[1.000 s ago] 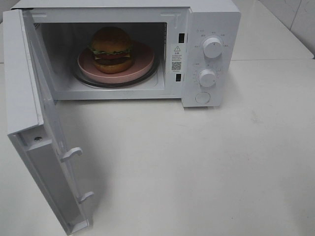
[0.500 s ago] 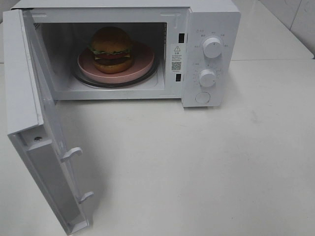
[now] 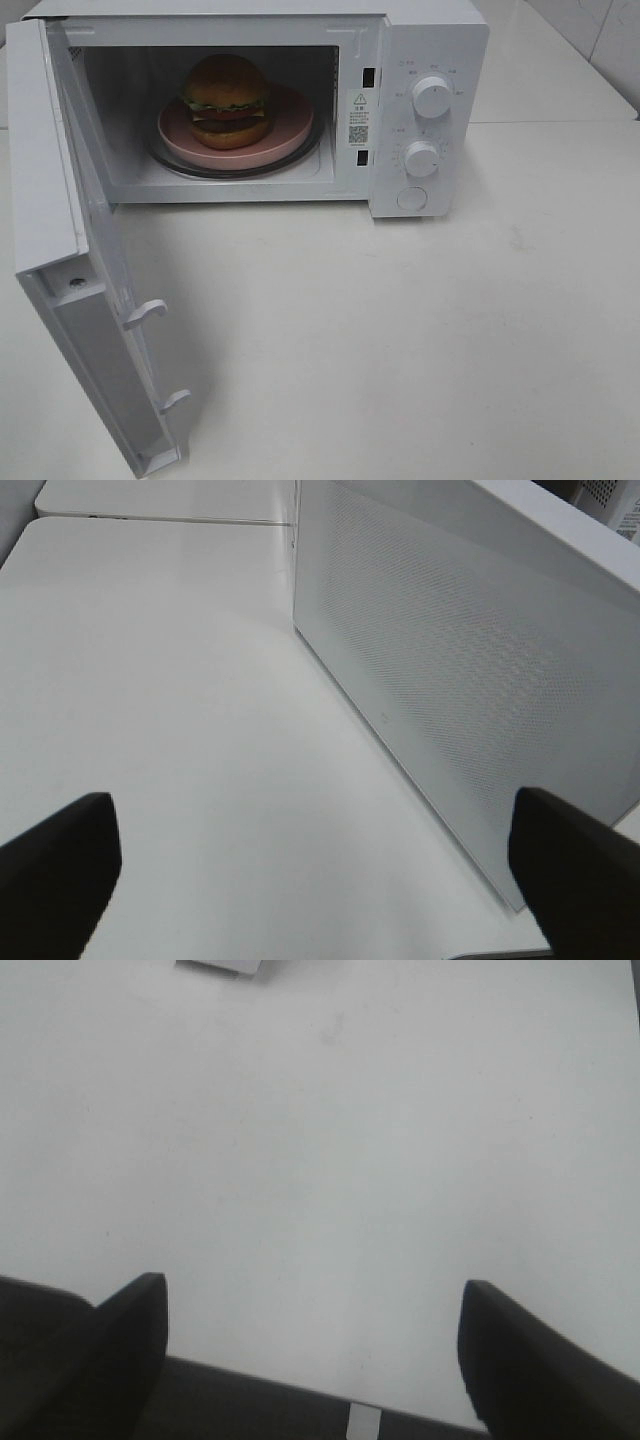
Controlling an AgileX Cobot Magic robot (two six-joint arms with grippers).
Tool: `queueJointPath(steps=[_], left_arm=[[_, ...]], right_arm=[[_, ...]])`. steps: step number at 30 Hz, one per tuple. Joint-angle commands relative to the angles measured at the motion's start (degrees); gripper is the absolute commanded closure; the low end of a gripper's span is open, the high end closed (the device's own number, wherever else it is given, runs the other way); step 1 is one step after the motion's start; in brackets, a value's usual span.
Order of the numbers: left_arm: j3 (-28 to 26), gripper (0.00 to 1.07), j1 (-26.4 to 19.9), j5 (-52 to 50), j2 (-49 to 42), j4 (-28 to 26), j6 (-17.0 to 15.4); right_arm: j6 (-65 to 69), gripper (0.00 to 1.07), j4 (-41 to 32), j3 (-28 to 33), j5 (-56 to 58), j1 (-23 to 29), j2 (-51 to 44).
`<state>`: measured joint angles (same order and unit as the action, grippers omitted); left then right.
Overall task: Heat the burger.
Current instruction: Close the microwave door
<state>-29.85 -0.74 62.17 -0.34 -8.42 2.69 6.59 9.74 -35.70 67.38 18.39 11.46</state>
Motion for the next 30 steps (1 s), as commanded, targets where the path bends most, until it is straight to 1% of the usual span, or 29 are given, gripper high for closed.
queueJointPath(steps=[1, 3, 5, 6, 7, 9, 10, 14, 15, 19, 30], left_arm=[[0.2, 0.09, 0.3, -0.7, -0.9, 0.1, 0.0], [0.2, 0.09, 0.3, -0.7, -0.9, 0.1, 0.0], [0.2, 0.09, 0.3, -0.7, -0.9, 0.1, 0.0], [0.2, 0.09, 0.3, -0.7, -0.9, 0.1, 0.0], [0.2, 0.09, 0.3, -0.7, -0.9, 0.1, 0.0], [0.2, 0.09, 0.3, -0.7, -0.9, 0.1, 0.0], [0.2, 0.09, 0.3, -0.7, -0.9, 0.1, 0.0], [0.2, 0.09, 0.3, -0.7, -0.9, 0.1, 0.0], [0.2, 0.09, 0.3, -0.7, -0.9, 0.1, 0.0], [0.2, 0.09, 0.3, -0.7, -0.9, 0.1, 0.0], [0.2, 0.09, 0.3, -0.7, -0.9, 0.1, 0.0]], right_arm=[[-1.0, 0.31, -2.2, 0.2, -2.6, -3.3, -3.7], [-1.3, 0.31, -2.8, 0.2, -2.9, -4.0, -4.4], [-1.4, 0.31, -3.2, 0.6, -4.1, -6.0, -6.2], [-1.4, 0.31, -3.2, 0.6, -4.1, -6.0, -6.2], [-1.6, 0.31, -3.2, 1.9, -5.2, -6.9, -7.6], [-1.6, 0.31, -3.2, 2.6, -5.7, -7.1, -8.1], [-1.6, 0.31, -3.4, 4.8, -6.8, -7.8, -9.5], [-1.8, 0.31, -3.7, 6.1, -9.6, -9.1, -11.1], [-1.9, 0.31, -4.2, 7.3, -10.4, -10.1, -12.4], [-2.9, 0.31, -4.9, 7.2, -10.4, -11.1, -13.2], [-2.9, 0.31, -4.9, 7.2, -10.4, -11.1, -13.2]])
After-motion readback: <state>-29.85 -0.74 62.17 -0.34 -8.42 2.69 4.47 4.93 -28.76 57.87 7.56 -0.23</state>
